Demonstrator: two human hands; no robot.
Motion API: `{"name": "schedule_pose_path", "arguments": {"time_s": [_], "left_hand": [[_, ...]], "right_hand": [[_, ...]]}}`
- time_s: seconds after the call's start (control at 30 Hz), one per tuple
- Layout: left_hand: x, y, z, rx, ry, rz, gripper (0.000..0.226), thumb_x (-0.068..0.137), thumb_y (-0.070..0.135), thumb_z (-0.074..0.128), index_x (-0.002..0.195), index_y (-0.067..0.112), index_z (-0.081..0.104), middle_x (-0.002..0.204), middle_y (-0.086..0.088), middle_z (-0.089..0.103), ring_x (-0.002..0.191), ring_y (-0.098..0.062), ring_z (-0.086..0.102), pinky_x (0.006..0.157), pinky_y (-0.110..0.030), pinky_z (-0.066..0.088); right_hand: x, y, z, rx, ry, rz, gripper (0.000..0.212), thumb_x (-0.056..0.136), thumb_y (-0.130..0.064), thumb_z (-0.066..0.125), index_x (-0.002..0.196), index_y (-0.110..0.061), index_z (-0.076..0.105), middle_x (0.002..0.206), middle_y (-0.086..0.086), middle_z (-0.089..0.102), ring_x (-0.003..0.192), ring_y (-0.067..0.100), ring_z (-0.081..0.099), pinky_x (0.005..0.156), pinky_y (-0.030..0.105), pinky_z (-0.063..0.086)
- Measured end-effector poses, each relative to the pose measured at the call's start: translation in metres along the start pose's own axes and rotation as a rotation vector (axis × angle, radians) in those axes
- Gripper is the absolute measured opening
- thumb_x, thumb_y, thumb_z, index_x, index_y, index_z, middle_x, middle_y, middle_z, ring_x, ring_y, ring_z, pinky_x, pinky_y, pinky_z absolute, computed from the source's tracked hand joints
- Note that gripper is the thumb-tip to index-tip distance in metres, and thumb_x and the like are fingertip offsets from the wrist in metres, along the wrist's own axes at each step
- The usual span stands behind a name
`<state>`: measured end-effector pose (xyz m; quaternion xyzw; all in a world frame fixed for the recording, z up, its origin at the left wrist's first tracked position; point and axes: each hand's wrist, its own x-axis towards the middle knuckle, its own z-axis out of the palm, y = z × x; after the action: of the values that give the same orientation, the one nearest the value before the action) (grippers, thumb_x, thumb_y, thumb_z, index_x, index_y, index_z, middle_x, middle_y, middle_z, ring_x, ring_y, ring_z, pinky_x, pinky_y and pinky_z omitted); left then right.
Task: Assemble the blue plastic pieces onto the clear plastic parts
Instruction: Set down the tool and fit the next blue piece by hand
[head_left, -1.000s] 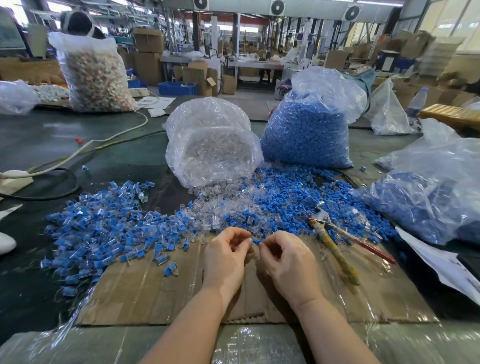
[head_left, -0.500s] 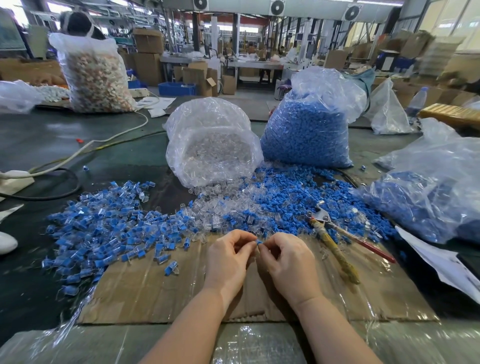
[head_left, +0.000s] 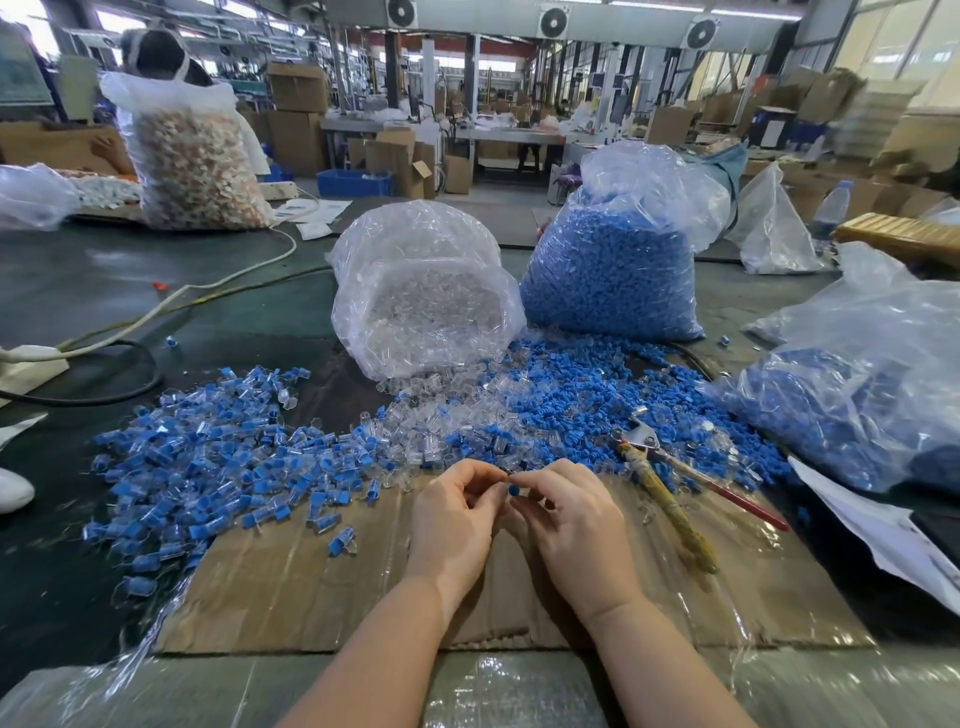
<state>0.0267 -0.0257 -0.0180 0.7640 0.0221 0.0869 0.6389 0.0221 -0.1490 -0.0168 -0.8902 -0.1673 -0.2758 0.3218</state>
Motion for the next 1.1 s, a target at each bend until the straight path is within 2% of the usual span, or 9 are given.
{"name": "schedule_pose_path", "arguments": {"time_s": [0.13, 0.27, 0.37, 0.43, 0.5, 0.6, 0.7, 0.93, 1.1], "left_hand": [[0.001, 0.000, 0.000, 0.038, 0.010, 0.013, 0.016, 0.081, 0.007, 0.068, 0.077, 0.021, 0.066, 0.071, 0.004, 0.068, 0.062, 0.002, 0.061, 0.060, -0.010, 0.047], [0.001, 0.000, 0.000, 0.055, 0.016, -0.003, 0.018, 0.081, 0.007, 0.069, 0.076, 0.023, 0.065, 0.073, 0.005, 0.067, 0.069, -0.005, 0.063, 0.062, -0.012, 0.049], [0.000, 0.001, 0.000, 0.016, 0.011, -0.037, 0.017, 0.081, 0.005, 0.068, 0.077, 0.021, 0.065, 0.074, 0.000, 0.069, 0.073, -0.014, 0.068, 0.069, -0.023, 0.055], [-0.001, 0.001, 0.000, 0.028, 0.011, -0.040, 0.016, 0.082, 0.006, 0.067, 0.078, 0.021, 0.065, 0.074, 0.000, 0.070, 0.072, -0.013, 0.068, 0.067, -0.022, 0.055], [-0.001, 0.001, -0.001, 0.023, 0.005, -0.044, 0.014, 0.082, 0.005, 0.066, 0.080, 0.020, 0.065, 0.074, -0.002, 0.070, 0.070, -0.013, 0.068, 0.065, -0.021, 0.055], [-0.001, 0.001, -0.001, 0.044, 0.003, -0.026, 0.013, 0.083, 0.005, 0.066, 0.080, 0.019, 0.065, 0.075, -0.004, 0.069, 0.071, -0.016, 0.067, 0.064, -0.022, 0.054], [-0.001, 0.002, 0.000, 0.063, 0.004, -0.014, 0.013, 0.083, 0.006, 0.066, 0.080, 0.019, 0.065, 0.076, -0.004, 0.069, 0.073, -0.017, 0.066, 0.067, -0.024, 0.055], [-0.002, 0.003, -0.001, 0.044, 0.001, -0.018, 0.012, 0.083, 0.005, 0.065, 0.081, 0.018, 0.065, 0.076, -0.004, 0.069, 0.072, -0.015, 0.066, 0.064, -0.020, 0.054], [-0.002, 0.004, -0.002, 0.041, -0.005, -0.018, 0.014, 0.083, 0.005, 0.065, 0.081, 0.019, 0.064, 0.076, -0.003, 0.069, 0.071, -0.014, 0.066, 0.061, -0.017, 0.052]], "right_hand": [[0.000, 0.000, 0.000, -0.017, -0.006, -0.017, 0.016, 0.077, -0.027, 0.073, 0.087, -0.015, 0.071, 0.075, -0.003, 0.060, 0.072, 0.019, 0.058, 0.065, 0.033, 0.049], [0.000, 0.001, -0.002, -0.034, 0.027, 0.001, 0.019, 0.075, -0.015, 0.076, 0.092, -0.012, 0.070, 0.082, -0.002, 0.062, 0.080, 0.018, 0.058, 0.075, 0.032, 0.047], [0.006, 0.007, -0.013, -0.119, 0.110, 0.103, 0.022, 0.078, -0.015, 0.073, 0.099, -0.010, 0.068, 0.091, 0.000, 0.063, 0.087, 0.017, 0.056, 0.083, 0.031, 0.042], [0.012, 0.016, -0.026, -0.204, 0.148, 0.213, 0.027, 0.081, -0.017, 0.070, 0.107, -0.009, 0.065, 0.101, 0.004, 0.063, 0.094, 0.019, 0.056, 0.087, 0.032, 0.039], [0.018, 0.027, -0.041, -0.374, 0.088, 0.364, 0.037, 0.087, -0.028, 0.061, 0.120, -0.012, 0.057, 0.116, 0.007, 0.058, 0.107, 0.022, 0.051, 0.093, 0.035, 0.037], [0.022, 0.048, -0.063, -0.697, -0.145, 0.690, 0.063, 0.090, -0.056, 0.040, 0.139, -0.018, 0.032, 0.137, 0.014, 0.042, 0.125, 0.030, 0.038, 0.104, 0.047, 0.029], [0.022, 0.063, -0.073, -0.742, -0.340, 0.882, 0.082, 0.084, -0.073, 0.024, 0.147, -0.021, 0.014, 0.147, 0.016, 0.029, 0.134, 0.034, 0.027, 0.108, 0.057, 0.016], [0.015, 0.063, -0.070, -0.707, -0.431, 0.888, 0.092, 0.077, -0.081, 0.020, 0.147, -0.023, 0.015, 0.152, 0.011, 0.021, 0.137, 0.032, 0.021, 0.105, 0.056, 0.021], [0.018, 0.059, -0.066, -0.724, -0.448, 0.872, 0.077, 0.082, -0.063, 0.035, 0.145, -0.021, 0.020, 0.150, 0.012, 0.024, 0.136, 0.033, 0.022, 0.107, 0.060, 0.016]]}}
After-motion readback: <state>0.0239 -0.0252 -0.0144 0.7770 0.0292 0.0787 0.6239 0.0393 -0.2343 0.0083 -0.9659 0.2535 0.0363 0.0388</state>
